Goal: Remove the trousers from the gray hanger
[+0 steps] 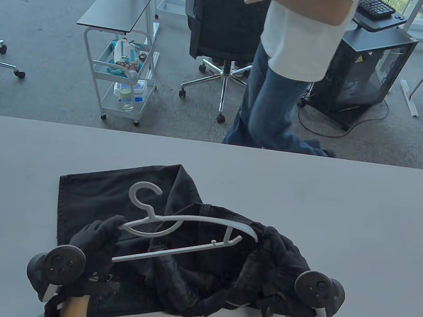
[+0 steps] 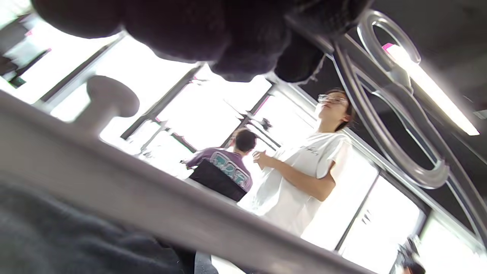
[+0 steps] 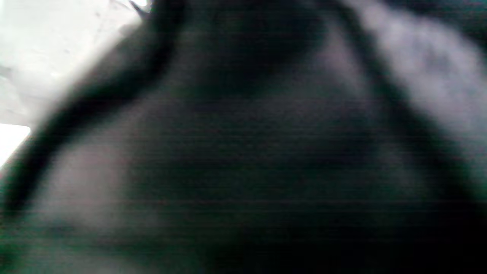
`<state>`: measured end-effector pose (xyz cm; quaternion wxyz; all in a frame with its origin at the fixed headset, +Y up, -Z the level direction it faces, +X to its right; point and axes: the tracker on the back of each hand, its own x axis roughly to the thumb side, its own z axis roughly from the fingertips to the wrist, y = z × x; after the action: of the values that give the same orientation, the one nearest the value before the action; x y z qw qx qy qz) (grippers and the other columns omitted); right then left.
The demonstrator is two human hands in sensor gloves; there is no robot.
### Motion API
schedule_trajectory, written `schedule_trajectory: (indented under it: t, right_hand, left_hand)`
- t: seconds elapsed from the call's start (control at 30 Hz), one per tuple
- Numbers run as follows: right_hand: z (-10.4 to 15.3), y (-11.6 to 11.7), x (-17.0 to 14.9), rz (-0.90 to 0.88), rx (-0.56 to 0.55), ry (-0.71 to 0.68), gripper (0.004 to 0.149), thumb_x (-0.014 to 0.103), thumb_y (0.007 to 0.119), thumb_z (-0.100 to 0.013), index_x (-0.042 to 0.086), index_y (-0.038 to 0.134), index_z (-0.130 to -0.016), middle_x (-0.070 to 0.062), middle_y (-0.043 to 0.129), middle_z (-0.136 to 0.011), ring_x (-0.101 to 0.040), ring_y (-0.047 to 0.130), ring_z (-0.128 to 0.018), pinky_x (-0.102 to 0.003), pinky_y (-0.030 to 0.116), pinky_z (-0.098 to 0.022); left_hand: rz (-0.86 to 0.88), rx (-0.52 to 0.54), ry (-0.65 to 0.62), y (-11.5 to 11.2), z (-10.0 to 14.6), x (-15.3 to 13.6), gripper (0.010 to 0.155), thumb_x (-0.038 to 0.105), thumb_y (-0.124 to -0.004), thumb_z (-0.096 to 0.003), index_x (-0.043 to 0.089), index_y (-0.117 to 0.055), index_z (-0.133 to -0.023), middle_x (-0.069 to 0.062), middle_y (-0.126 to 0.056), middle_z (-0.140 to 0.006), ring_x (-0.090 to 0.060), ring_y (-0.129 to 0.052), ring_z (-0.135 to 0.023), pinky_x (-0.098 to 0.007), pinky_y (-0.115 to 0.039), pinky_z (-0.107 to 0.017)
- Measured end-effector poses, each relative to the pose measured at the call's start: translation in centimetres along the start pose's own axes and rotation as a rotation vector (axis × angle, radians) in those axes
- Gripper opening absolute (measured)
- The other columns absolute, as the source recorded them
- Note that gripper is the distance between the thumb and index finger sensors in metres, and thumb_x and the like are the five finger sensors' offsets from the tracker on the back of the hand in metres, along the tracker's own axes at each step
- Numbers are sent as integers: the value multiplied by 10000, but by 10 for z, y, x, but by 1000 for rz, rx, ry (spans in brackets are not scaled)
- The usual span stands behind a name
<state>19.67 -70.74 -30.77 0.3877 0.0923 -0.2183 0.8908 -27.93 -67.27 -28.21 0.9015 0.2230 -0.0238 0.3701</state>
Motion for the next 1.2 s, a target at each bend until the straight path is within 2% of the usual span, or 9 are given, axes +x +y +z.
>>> schedule_trajectory:
  t: [0.13, 0.27, 0.5, 0.63, 0.7, 0.77, 0.97, 1.07, 1.2]
  right_hand:
    - [-3, -1, -13, -41, 119, 134, 646, 473, 668, -515, 207, 539, -1090, -139, 676, -1026, -477, 814, -799, -601, 694, -522]
    - [-2, -12, -24, -208, 34, 193, 690, 524, 622, -527, 165, 497, -1103, -202, 614, -1049, -530, 749, -825, -639, 662, -527]
    - [1, -20, -41, -258, 24, 273, 673, 510, 617, -539, 147, 509, -1096, -205, 601, -1050, -533, 724, -841, -643, 652, -535]
    - [-1, -18, -48, -268, 44, 302, 632, 467, 618, -547, 141, 548, -1084, -205, 606, -1047, -532, 722, -844, -643, 655, -532]
    - [-1, -17, -51, -274, 51, 318, 639, 473, 625, -547, 141, 540, -1086, -206, 599, -1050, -539, 712, -848, -646, 650, -535]
    - [-1, -16, -55, -278, 60, 336, 648, 478, 628, -547, 135, 532, -1089, -210, 590, -1054, -546, 698, -856, -651, 643, -539]
    - [-5, -15, -63, -296, 75, 373, 652, 476, 634, -549, 124, 530, -1088, -214, 569, -1062, -558, 667, -872, -663, 624, -549]
    - [-5, -17, -65, -315, 67, 384, 651, 476, 633, -550, 122, 530, -1087, -215, 567, -1063, -562, 662, -873, -663, 623, -550]
    - [-6, -21, -66, -339, 52, 387, 649, 473, 636, -551, 120, 533, -1085, -219, 564, -1064, -567, 653, -877, -667, 619, -551]
  left_hand:
    - [279, -79, 371, -7, 0, -31, 492, 445, -641, -490, 355, -756, -960, 17, -961, -619, -211, -928, -366, -488, -809, -384]
    - [599, -175, 713, -26, 9, -58, 503, 426, -605, -527, 350, -659, -1020, 4, -915, -661, -189, -907, -376, -467, -814, -393]
    - [658, -185, 988, -37, 21, -95, 537, 375, -591, -560, 297, -543, -1089, -28, -879, -722, -155, -909, -390, -430, -857, -407]
    - [616, -156, 1061, -46, 24, -107, 556, 331, -608, -558, 239, -531, -1101, -85, -862, -777, -197, -924, -426, -456, -851, -419]
    - [590, -139, 1043, -51, 24, -112, 573, 301, -618, -557, 176, -502, -1104, -171, -807, -880, -308, -939, -541, -508, -819, -439]
    - [640, -196, 985, -56, 22, -113, 676, 373, -621, -560, 115, -361, -1128, -280, -655, -989, -490, -812, -735, -626, -703, -510]
    - [640, -183, 856, -49, 18, -95, 804, 505, -584, -562, 26, -239, -1109, -437, -364, -1070, -698, -527, -859, -762, -504, -554]
    - [628, -153, 811, -42, 21, -86, 841, 521, -569, -567, 17, -156, -1098, -451, -194, -1076, -759, -309, -889, -809, -377, -550]
    - [590, -142, 760, -34, 22, -83, 837, 532, -561, -569, 33, -153, -1103, -440, -170, -1085, -759, -262, -891, -811, -364, -548]
